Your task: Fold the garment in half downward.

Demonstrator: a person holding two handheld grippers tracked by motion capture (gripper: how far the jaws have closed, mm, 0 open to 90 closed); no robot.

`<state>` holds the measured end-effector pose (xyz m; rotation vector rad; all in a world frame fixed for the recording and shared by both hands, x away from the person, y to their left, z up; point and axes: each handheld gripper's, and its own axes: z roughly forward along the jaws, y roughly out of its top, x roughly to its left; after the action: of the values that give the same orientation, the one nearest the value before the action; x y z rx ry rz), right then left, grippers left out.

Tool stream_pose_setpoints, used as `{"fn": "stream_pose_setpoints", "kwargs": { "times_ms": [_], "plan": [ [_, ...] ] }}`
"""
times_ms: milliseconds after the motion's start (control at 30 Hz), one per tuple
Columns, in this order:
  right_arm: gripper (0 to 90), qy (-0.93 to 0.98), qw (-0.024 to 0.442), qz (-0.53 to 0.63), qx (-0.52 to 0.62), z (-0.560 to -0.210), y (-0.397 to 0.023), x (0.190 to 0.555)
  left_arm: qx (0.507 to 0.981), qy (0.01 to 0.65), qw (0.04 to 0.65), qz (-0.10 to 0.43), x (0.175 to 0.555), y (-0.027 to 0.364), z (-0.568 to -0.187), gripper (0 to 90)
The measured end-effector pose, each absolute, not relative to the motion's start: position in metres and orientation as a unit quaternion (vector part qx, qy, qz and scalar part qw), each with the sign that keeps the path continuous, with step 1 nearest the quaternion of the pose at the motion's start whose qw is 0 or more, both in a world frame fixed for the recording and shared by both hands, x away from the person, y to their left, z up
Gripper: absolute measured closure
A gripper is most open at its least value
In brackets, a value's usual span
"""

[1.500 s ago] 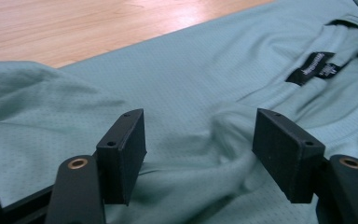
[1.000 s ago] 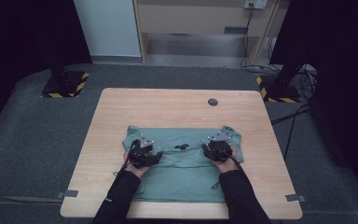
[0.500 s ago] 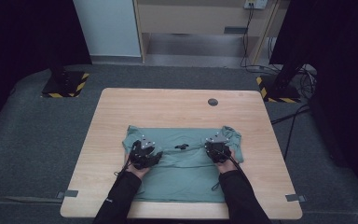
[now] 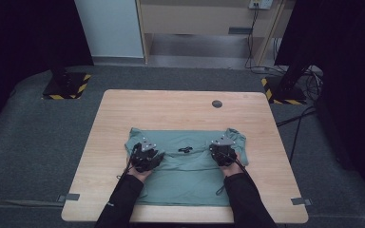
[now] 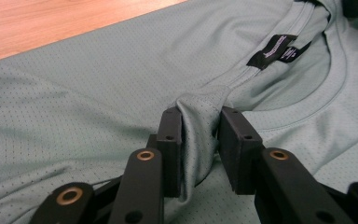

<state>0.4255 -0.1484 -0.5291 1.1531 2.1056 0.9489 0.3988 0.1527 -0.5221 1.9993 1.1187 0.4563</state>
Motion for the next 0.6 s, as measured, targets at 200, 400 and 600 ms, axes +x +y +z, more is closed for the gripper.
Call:
{"fn": "stream_pose_setpoints", "kwargs": {
  "times_ms": [200, 400, 600],
  "plan": [
    [88.2, 0.782, 0.276, 0.361, 0.428, -0.527, -0.15, 0.421, 0.783, 0.444, 0.398, 0.178, 0.395, 0.153, -0.52, 74.8],
    [88.4, 0.782, 0.269, 0.366, 0.426, -0.523, -0.152, 0.417, 0.784, 0.441, 0.401, 0.172, 0.392, 0.154, -0.518, 81.9],
    [88.4, 0.782, 0.265, 0.37, 0.426, -0.52, -0.153, 0.414, 0.779, 0.448, 0.409, 0.158, 0.389, 0.157, -0.515, 83.2]
  ]
}}
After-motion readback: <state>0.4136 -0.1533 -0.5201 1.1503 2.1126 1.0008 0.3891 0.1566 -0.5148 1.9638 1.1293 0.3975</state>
